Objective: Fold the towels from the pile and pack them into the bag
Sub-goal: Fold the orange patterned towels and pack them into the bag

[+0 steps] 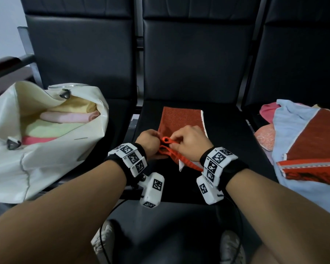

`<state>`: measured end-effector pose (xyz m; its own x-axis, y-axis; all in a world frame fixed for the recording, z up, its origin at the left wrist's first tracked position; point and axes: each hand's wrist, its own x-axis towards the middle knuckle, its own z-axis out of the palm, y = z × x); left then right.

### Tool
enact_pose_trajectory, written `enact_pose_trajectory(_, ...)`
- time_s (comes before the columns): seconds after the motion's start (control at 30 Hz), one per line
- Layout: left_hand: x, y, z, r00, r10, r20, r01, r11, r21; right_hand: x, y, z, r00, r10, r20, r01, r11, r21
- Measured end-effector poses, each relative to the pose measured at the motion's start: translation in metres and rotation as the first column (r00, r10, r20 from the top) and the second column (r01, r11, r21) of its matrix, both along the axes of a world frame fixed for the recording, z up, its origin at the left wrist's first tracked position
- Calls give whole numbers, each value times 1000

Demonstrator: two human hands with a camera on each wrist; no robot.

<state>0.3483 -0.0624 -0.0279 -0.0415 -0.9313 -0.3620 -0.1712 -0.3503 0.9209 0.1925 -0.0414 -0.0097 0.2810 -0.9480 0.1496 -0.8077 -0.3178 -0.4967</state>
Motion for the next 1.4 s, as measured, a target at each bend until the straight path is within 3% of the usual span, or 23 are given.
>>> enact_pose_trajectory(0.23, -1, 1, 1, 995, 78, -66, -79, 997, -12, 4, 3, 7, 997, 66, 45, -61, 992, -108)
enact_pose_trajectory(0.43, -1, -1, 2, 990, 108, -86, -111, 993, -31, 8, 2, -1, 996, 64, -56, -67, 996, -63)
enact_pose_trajectory(0.83, -4, 0, 7, 989, 12, -145, -35, 986, -160, 4, 0, -2, 995, 9, -103, -14, 999, -48)
enact_pose_trajectory(0.97, -4, 3, 5, 995, -74, -69, 57, 972, -230, 5, 1, -6, 997, -41, -59, 34, 993, -113)
enact_pose_trajectory(1.17, 0, 5, 3, 933, -117, 341, 259, 875, -409, 3, 5, -5, 985, -153, 86, 159, 985, -67)
enact_pose_trajectory(1.3, -1, 8, 8, 959, -151, 240, 240, 883, -403, 1, 6, -4, 980, -195, 29, 195, 980, -23)
enact_pose_trajectory(1.4, 0, 1, 7, 989, -89, 120, 130, 910, -394, -3, 7, -5, 968, -235, -87, 237, 972, 7)
